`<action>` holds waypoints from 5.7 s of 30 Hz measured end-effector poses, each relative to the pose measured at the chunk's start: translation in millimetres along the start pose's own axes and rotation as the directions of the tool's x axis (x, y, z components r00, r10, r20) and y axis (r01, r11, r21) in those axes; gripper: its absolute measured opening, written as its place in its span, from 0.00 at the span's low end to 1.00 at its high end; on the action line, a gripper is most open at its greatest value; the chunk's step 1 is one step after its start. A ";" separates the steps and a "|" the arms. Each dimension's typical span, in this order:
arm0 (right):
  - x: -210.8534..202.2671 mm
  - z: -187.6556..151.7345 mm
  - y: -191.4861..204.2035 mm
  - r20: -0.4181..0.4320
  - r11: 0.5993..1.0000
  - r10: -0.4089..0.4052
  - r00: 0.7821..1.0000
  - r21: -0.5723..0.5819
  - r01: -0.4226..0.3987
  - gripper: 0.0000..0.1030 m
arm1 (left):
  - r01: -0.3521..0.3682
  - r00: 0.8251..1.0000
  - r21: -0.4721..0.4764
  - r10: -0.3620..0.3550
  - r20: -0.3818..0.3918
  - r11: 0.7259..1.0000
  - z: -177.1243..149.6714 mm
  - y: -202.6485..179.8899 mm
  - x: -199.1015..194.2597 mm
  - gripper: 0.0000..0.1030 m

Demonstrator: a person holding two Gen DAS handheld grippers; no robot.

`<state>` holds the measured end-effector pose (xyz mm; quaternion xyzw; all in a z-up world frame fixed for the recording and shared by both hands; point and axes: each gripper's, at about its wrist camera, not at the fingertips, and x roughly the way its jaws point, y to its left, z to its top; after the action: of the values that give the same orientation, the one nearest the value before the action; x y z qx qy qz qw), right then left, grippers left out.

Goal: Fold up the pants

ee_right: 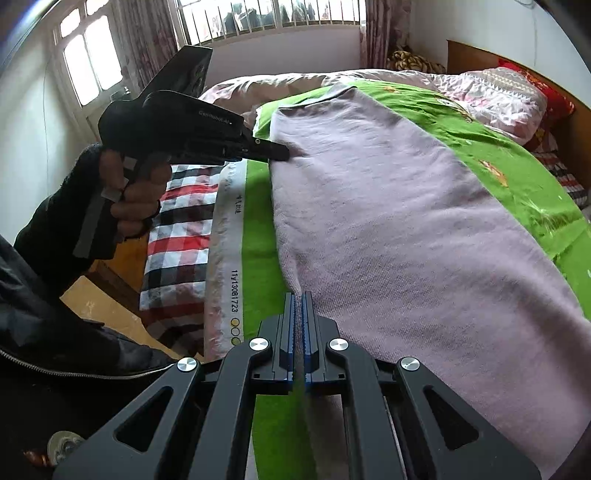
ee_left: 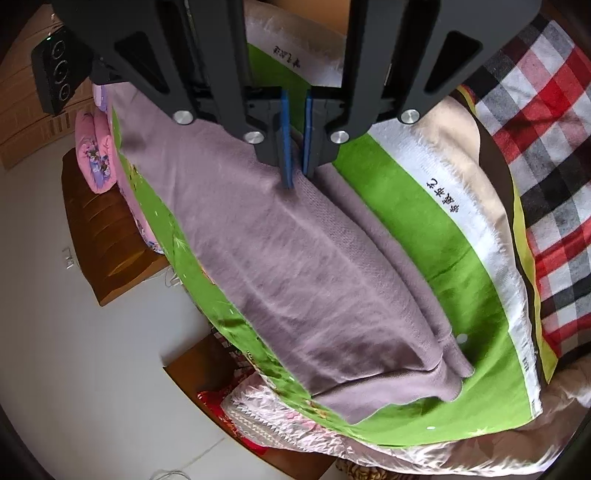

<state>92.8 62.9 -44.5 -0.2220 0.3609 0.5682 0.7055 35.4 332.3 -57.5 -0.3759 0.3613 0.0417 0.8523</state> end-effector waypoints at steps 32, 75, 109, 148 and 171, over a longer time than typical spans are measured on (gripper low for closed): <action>-155.9 -94.9 -93.7 0.074 0.913 -0.276 0.958 0.332 0.237 0.50 | -0.150 0.985 0.728 0.165 0.052 0.669 -12.1 -244.7 146.5 0.89; -265.8 -325.4 -182.0 -0.239 0.267 -0.555 0.797 0.856 0.442 0.84 | 0.091 0.961 0.840 0.175 -0.216 0.535 -151.9 -299.2 158.2 0.98; -112.4 -54.0 -95.2 0.009 0.841 -0.431 0.902 0.367 0.398 0.86 | -0.175 0.974 0.590 0.225 -0.012 0.788 -65.7 -183.8 87.5 0.98; 76.8 85.2 -96.6 -0.026 0.959 -0.238 0.971 0.156 0.239 0.91 | -0.116 0.978 -0.065 0.125 0.165 0.991 55.0 22.9 -29.1 0.96; 85.1 88.2 -95.9 -0.026 0.959 -0.235 0.972 0.153 0.237 0.95 | 0.145 0.989 -0.390 -0.134 0.057 0.909 70.4 87.4 3.5 0.74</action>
<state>215.6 156.8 -62.1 -0.2100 0.3778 0.4493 0.7819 49.2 441.2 -81.1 -0.5634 0.3057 0.0577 0.7654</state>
